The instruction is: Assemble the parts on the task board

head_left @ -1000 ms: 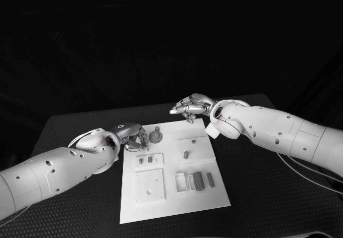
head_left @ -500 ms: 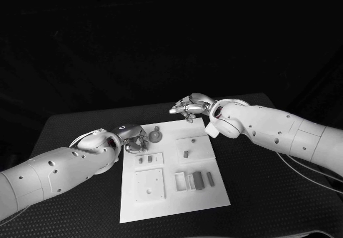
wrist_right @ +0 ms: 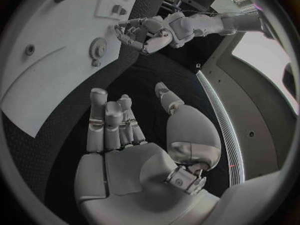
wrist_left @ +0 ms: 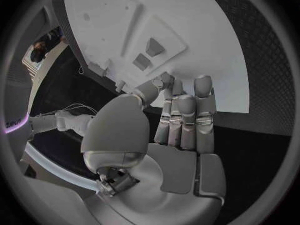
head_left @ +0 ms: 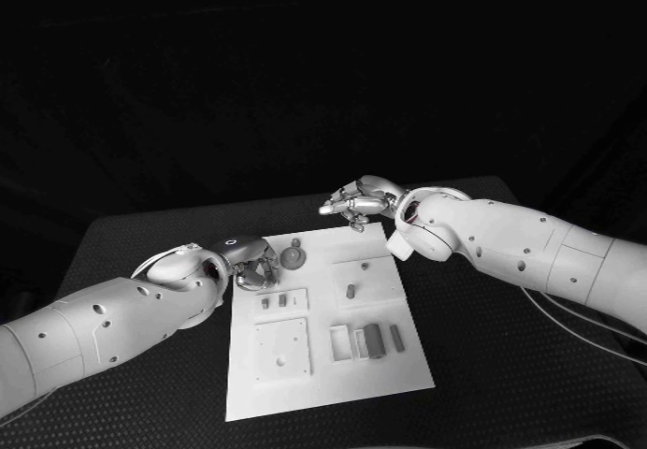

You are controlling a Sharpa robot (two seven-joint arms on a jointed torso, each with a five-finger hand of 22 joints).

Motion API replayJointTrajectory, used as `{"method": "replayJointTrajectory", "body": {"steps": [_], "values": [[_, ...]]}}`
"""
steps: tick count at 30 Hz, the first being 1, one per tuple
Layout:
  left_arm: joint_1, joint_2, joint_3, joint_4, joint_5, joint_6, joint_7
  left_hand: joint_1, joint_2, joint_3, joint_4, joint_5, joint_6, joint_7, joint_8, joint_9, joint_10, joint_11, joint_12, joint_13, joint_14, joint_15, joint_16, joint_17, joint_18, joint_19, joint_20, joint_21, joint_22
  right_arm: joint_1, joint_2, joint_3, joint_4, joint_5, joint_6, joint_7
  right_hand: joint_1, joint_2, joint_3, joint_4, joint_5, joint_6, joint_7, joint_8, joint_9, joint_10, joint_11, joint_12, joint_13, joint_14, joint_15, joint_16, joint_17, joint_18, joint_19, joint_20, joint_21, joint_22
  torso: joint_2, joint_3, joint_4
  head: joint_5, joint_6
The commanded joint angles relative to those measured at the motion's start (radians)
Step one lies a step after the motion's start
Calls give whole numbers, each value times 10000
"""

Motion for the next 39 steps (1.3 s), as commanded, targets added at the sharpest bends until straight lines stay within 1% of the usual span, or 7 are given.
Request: {"method": "replayJointTrajectory", "body": {"steps": [1, 4, 5, 10, 17, 26, 39], "values": [[-16, 48, -3, -11, -57, 17, 80, 9, 101, 50, -4, 60, 60, 4, 29, 11, 74, 21, 4, 13, 33, -47, 31, -11, 836, 43, -49, -2, 174, -4, 13, 2, 1, -25, 48, 76, -22, 69, -8, -37, 19, -6, 86, -39, 9, -60, 5, 26, -14, -89, -6, 56, -10, 314, -8, -48, -58, 164, 4, 3, -2, -8, 0], [-21, 70, -4, -20, -51, -15, 98, 6, 105, 51, -3, 58, 59, 4, 29, 11, 77, 21, 2, 15, 33, -47, 32, -11, 835, 43, -50, -3, 175, -4, 18, 2, -1, -25, 53, 78, -23, 69, -9, -37, 19, -6, 86, -40, 9, -60, 5, 26, -15, -89, -6, 56, -10, 314, -8, -48, -58, 164, 3, 4, -5, -3, 3], [-21, 75, -4, -24, -51, -12, 100, 6, 105, 51, -3, 57, 60, 4, 30, 11, 78, 21, 2, 15, 33, -48, 32, -11, 835, 44, -50, -4, 175, -4, 18, 2, -2, -25, 54, 78, -23, 70, -9, -37, 19, -6, 86, -40, 9, -60, 5, 26, -15, -89, -6, 56, -11, 314, -8, -47, -58, 164, 4, 11, -7, -5, 2], [-21, 84, -4, -28, -50, 19, 95, 2, 108, 51, -2, 54, 64, 3, 33, 12, 87, 19, 1, 20, 37, -49, 35, -10, 834, 49, -53, -3, 176, -4, 15, 2, -1, -25, 54, 78, -24, 69, -9, -37, 19, -6, 86, -40, 9, -61, 5, 27, -16, -89, -6, 56, -11, 314, -9, -47, -58, 164, 2, 11, -4, -18, -8], [-21, 95, -10, -24, -147, 372, -5, 4, 110, 53, -8, 52, 69, 0, 37, 13, 97, 16, -1, 25, 40, -52, 39, -8, 834, 54, -57, -3, 179, -4, 5, 2, 7, -25, 51, 75, -25, 70, -10, -37, 19, -5, 86, -40, 9, -61, 5, 28, -17, -89, -6, 57, -11, 314, -9, -47, -58, 164, 0, 17, -5, -19, -8], [-22, 126, -28, -46, -284, 670, -53, 5, 118, 56, -14, 52, 69, -2, 39, 13, 100, 16, -9, 29, 40, -53, 42, -5, 831, 54, -60, -4, 182, -4, 5, 2, -2, -25, 53, 78, -25, 69, -10, -39, 19, -5, 86, -40, 10, -62, 5, 29, -19, -90, -6, 57, -12, 314, -9, -47, -58, 164, 1, 13, -7, -31, -24], [-50, 225, -62, -156, -386, 555, -47, 7, 127, 60, -25, 51, 67, -3, 39, 12, 100, 16, -20, 33, 35, -53, 46, -2, 826, 47, -61, -9, 184, -4, 12, 2, -6, -25, 47, 75, -26, 70, -10, -40, 19, -5, 86, -41, 10, -62, 5, 31, -21, -90, -6, 57, -13, 314, -9, -47, -59, 164, 2, 8, -3, -56, -28]]}}
